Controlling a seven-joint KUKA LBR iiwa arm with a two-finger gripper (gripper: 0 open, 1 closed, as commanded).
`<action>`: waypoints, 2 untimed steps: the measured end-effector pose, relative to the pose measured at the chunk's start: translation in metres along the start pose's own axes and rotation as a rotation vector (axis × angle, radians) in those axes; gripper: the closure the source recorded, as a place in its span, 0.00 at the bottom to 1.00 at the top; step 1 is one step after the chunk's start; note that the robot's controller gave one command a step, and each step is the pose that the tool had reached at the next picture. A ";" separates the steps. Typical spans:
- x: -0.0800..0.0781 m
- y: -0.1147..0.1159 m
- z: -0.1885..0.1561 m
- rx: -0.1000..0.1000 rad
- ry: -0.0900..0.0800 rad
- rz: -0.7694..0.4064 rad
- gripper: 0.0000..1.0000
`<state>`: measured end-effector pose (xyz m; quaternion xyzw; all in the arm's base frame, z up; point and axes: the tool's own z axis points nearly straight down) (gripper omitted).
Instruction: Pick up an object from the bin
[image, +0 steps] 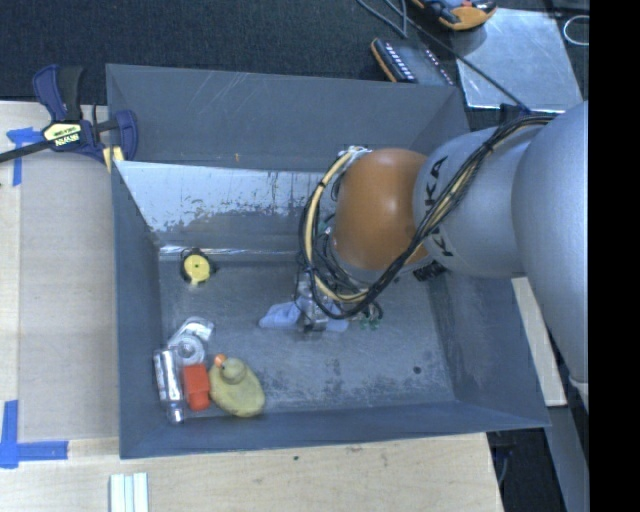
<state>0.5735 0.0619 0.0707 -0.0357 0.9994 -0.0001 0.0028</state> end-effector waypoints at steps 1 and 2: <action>0.001 0.000 -0.007 0.000 0.003 0.000 1.00; 0.001 0.000 -0.022 0.001 0.004 0.000 1.00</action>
Offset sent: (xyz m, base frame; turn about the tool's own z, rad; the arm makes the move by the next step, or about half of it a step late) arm 0.0002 0.0000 0.0483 0.0000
